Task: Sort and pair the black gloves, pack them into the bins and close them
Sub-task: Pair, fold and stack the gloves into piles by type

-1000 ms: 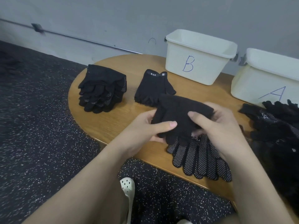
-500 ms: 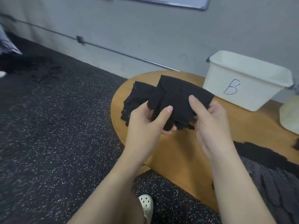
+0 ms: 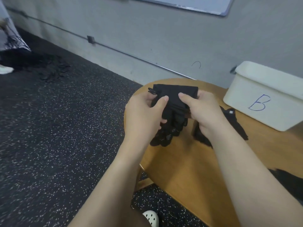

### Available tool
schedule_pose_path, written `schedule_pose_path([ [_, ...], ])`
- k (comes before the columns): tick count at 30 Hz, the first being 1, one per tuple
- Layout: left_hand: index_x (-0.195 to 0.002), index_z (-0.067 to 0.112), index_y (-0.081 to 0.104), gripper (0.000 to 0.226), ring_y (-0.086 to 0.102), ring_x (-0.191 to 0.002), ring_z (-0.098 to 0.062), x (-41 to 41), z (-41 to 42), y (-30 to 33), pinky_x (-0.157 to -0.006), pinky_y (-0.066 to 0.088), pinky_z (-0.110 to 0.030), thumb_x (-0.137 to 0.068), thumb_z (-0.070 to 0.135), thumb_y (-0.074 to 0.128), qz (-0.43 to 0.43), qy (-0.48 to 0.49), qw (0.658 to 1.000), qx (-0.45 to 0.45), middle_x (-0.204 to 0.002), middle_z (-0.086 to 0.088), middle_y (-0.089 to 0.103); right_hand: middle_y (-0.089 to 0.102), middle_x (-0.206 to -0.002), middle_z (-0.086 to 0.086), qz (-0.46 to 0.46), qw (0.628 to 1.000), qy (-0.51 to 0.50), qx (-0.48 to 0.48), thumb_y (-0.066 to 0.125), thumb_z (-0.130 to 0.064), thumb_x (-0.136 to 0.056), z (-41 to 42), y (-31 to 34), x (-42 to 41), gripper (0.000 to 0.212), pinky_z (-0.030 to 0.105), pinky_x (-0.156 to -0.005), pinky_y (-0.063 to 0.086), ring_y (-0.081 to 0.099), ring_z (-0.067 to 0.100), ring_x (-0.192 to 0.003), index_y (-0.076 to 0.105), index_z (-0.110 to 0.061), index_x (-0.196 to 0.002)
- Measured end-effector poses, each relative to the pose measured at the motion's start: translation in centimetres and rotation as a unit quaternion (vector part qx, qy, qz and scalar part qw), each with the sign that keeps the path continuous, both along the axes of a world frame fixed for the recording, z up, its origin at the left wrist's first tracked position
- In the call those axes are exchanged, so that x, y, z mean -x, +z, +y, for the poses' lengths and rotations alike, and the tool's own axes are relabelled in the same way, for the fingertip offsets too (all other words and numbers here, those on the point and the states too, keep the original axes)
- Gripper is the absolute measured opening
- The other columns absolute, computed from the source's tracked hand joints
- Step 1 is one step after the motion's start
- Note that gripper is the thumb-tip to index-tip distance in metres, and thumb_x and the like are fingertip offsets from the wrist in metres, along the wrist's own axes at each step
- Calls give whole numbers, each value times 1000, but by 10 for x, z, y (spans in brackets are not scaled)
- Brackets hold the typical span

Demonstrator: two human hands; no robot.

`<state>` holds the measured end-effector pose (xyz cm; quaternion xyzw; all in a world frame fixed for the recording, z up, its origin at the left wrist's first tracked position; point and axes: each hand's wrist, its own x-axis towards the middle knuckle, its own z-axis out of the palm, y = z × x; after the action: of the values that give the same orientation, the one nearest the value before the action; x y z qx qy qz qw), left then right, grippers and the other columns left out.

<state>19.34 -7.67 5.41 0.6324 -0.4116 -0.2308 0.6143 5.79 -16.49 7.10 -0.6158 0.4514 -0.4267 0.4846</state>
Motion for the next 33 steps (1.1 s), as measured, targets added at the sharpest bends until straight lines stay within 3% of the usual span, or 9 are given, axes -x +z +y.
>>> schedule_pose_path([
  [3, -100, 22, 72, 20, 70, -50, -14, -1, -3, -6, -65, 61, -45, -94, 41, 71, -20, 21, 999, -15, -70, 3, 74, 77, -84, -15, 19, 999, -18, 21, 68, -27, -99, -4, -4, -2, 11, 18, -60, 59, 73, 2, -77, 73, -27, -90],
  [8, -102, 19, 76, 28, 65, -46, -8, 0, -3, -12, -55, 52, -25, -92, 45, 73, -18, 46, 998, -29, -69, 2, 72, 78, -85, -13, 35, 999, -22, -19, 72, -29, -97, -3, -14, -2, 7, 14, -53, 53, 73, 1, -74, 76, -24, -96],
  [13, -95, 21, 76, 29, 73, -75, -25, 1, -3, -12, -79, 60, -44, -89, 50, 74, -20, 77, 996, -36, -80, 4, 74, 78, -89, -13, 38, 999, -9, -11, 70, -31, -97, -4, -12, 1, 10, 16, -58, 55, 73, 3, -78, 76, -24, -100],
  [16, -100, 21, 76, 32, 73, -74, -25, 3, -2, -12, -77, 61, -45, -88, 50, 75, -17, 96, 995, -32, -82, 3, 73, 79, -93, -10, 17, 1000, -12, -17, 68, -29, -99, -5, -11, 1, 11, 21, -68, 59, 74, 7, -84, 76, -22, -102],
  [20, -95, 24, 75, 28, 71, -72, -22, 1, -1, -14, -77, 59, -43, -88, 51, 75, -33, 95, 994, -43, -77, 2, 72, 78, -93, -9, 62, 998, -23, 0, 70, -31, -97, -4, -12, 2, 12, 16, -59, 55, 73, 7, -81, 75, -21, -102],
  [24, -98, 30, 68, 23, 66, -84, -9, -1, 4, -13, -83, 55, -40, -89, 51, 73, -77, 141, 986, -38, -83, 13, 69, 69, -107, -14, 133, 987, -67, 66, 70, -32, -97, -2, -9, 3, 17, 15, -77, 48, 65, 3, -97, 65, -24, -111],
  [27, -124, 17, 64, 31, 59, -111, -22, -1, 3, -11, -98, 47, -43, -100, 37, 61, -218, 178, 959, 29, -118, 1, 65, 58, -132, -12, 234, 944, -93, 215, 59, -33, -101, 3, -5, 0, 35, 20, -98, 36, 52, 5, -122, 57, -23, -135],
  [30, -142, 9, 59, 38, 43, -143, -27, 5, -4, -12, -117, 35, -42, -108, 22, 47, -316, 73, 945, 37, -153, -12, 51, 49, -154, -4, 284, 917, -16, 281, 47, -30, -107, 5, -8, -9, 43, 21, -115, 25, 39, 11, -143, 51, -17, -148],
  [33, -155, 10, 44, 46, 27, -155, -22, 12, -6, -25, -126, 22, -35, -112, 22, 37, -297, -38, 953, -47, -167, -10, 32, 28, -168, -2, 361, 905, 80, 212, 32, -32, -112, 4, -27, -12, 50, 25, -125, 9, 20, 10, -155, 34, -16, -160],
])
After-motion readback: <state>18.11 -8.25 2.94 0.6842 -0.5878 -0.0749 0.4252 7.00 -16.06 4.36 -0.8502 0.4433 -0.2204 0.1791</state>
